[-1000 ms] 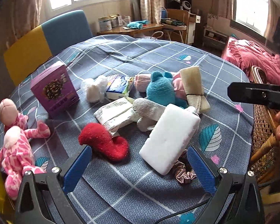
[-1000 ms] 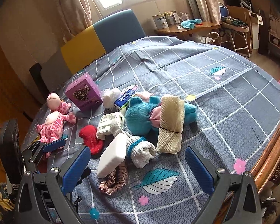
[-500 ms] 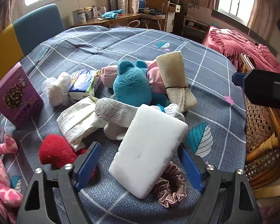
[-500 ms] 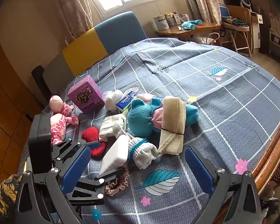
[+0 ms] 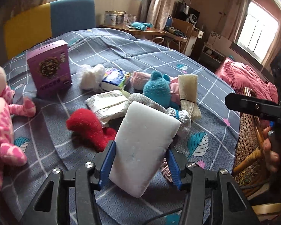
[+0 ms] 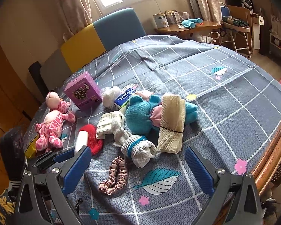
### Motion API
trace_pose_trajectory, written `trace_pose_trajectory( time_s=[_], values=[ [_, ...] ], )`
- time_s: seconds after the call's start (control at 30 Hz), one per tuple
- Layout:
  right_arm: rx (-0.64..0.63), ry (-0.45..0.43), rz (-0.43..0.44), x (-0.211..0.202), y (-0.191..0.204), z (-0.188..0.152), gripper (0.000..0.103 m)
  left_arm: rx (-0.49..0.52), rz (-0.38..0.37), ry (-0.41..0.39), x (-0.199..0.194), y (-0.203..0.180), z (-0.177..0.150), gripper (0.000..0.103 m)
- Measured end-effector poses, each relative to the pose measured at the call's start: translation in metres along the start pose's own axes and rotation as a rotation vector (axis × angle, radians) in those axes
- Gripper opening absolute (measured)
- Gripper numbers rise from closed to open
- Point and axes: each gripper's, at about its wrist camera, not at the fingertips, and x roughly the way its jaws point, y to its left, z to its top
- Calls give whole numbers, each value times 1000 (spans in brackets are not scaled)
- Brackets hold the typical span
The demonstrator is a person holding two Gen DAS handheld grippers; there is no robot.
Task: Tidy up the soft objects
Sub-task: 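Grasp the white sponge block with the left gripper while the right gripper grasps the white knit mitten, then carry the sponge block to the gold box and release it with the left gripper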
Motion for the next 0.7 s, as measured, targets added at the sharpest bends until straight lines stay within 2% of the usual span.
trace_pose_trajectory(
  time_s=[0.1, 0.33, 0.43, 0.57, 0.6, 0.63, 0.67, 0.7],
  values=[
    [-36, 36, -32, 6, 6, 0, 101, -75, 33, -35, -25, 15, -11, 54],
    [-163, 176, -29, 42, 37, 6, 81, -196, 96, -75, -73, 37, -46, 54],
    [-271, 205, -83, 62, 55, 15, 79, -234, 120, -97, -91, 43, -59, 54],
    [-394, 300, -181, 104, 62, 23, 75, -278, 131, -130, -113, 49, -70, 54],
    [-415, 337, -214, 116, 60, 22, 68, -291, 135, -142, -120, 52, -73, 54],
    [-432, 371, -253, 127, 57, 20, 55, -308, 139, -157, -127, 55, -76, 54],
    [-443, 399, -277, 137, 53, 17, 48, -323, 143, -167, -133, 58, -78, 54],
    [-447, 413, -276, 143, 51, 14, 47, -347, 151, -179, -141, 62, -81, 55]
  ],
)
